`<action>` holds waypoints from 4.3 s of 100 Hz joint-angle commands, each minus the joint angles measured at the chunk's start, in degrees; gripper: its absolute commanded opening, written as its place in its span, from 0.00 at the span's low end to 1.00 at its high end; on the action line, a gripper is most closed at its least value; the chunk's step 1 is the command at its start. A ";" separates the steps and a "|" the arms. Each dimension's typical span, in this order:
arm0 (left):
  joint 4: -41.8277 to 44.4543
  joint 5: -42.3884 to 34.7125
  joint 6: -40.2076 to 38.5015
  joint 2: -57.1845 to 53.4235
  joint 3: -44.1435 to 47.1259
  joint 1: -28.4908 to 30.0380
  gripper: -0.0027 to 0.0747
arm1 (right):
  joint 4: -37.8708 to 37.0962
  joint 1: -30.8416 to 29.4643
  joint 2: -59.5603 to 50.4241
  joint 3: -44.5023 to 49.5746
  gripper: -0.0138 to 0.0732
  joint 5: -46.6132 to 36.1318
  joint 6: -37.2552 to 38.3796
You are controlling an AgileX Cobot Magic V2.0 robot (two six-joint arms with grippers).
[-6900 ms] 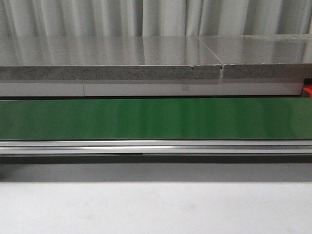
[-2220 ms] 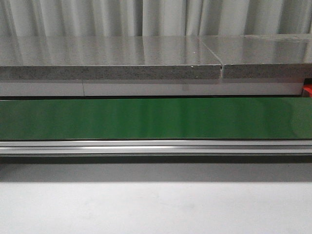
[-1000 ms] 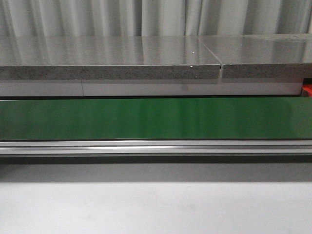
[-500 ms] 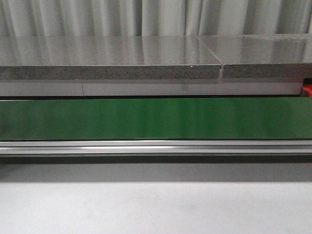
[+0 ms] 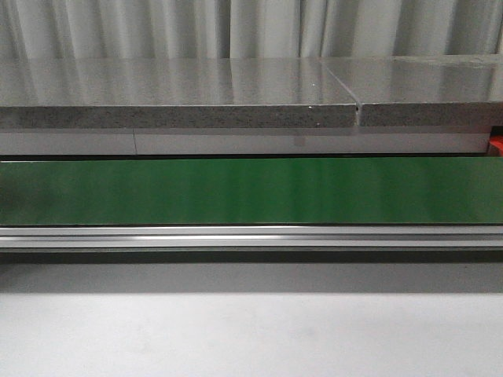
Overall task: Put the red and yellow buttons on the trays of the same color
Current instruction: 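Lower the red button onto the green belt and open the left gripper, then move the left gripper to a yellow push button and grasp it, then set the yellow button on the green belt and release the left gripper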
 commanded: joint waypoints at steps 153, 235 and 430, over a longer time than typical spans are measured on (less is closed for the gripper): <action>1.57 -20.89 -10.69 -6.47 24.64 35.48 0.85 | -0.67 -0.11 -0.89 -0.58 0.08 -4.68 -0.14; 1.45 -25.52 -10.73 1.92 22.07 35.48 0.64 | -0.67 -0.11 -0.89 -0.58 0.08 -4.68 -0.14; -1.99 -2.67 2.14 0.39 2.70 2.28 0.02 | -0.67 -0.11 -0.89 -0.58 0.08 -4.68 -0.14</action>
